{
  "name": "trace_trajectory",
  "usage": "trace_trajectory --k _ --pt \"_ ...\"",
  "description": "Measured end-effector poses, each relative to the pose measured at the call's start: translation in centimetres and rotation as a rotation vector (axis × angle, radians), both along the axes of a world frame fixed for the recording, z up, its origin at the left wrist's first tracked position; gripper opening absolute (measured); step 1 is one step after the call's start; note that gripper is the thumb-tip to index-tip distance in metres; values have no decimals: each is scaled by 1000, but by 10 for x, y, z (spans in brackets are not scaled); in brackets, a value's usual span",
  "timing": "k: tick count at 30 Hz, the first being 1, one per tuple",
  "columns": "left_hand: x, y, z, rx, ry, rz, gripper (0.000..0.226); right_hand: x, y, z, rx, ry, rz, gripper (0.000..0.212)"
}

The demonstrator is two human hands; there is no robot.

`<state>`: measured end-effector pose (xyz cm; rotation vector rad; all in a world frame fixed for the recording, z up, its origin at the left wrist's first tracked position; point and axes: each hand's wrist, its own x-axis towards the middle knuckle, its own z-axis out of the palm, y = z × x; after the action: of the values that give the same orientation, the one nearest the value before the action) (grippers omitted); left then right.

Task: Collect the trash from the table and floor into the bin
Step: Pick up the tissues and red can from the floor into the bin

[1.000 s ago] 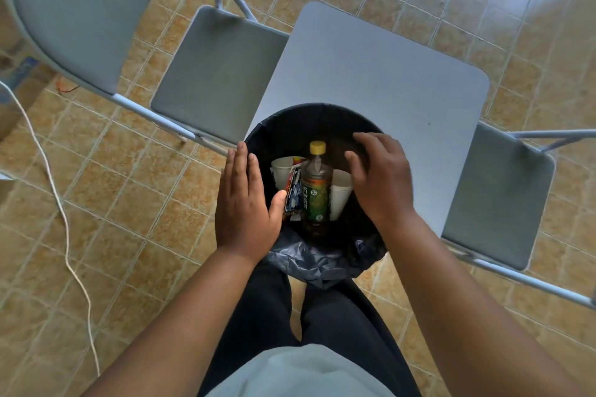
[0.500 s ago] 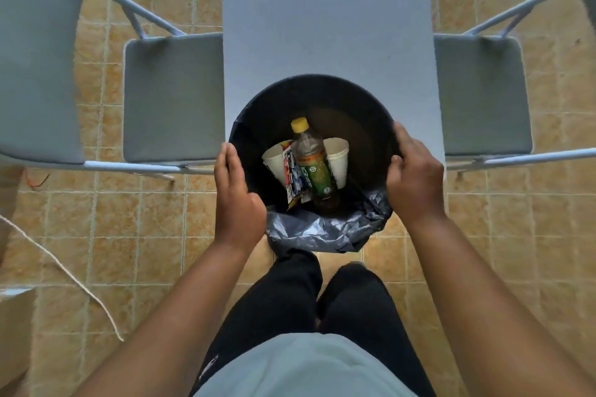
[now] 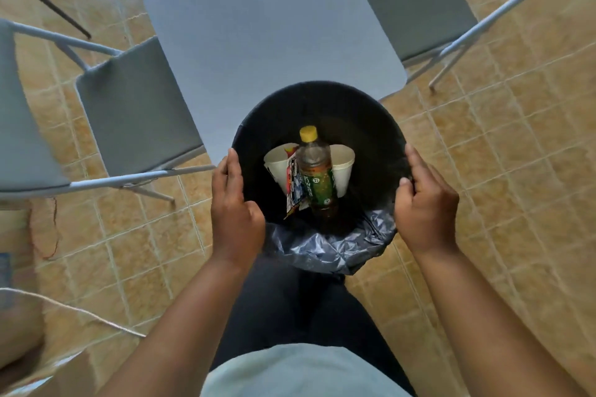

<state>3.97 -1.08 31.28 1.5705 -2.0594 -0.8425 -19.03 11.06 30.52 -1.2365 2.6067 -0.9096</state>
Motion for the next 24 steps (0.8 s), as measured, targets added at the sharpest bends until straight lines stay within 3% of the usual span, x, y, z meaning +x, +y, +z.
trace_trajectory --k 11,17,24 --pt "50 67 -85 295 -130 -407 91 106 140 -70 173 -141 -416 49" --pt "59 50 -202 303 -215 -601 93 157 152 -191 236 -210 -605 50" --pt "10 44 -361 237 -234 -751 90 143 165 -355 247 -242 -732 50"
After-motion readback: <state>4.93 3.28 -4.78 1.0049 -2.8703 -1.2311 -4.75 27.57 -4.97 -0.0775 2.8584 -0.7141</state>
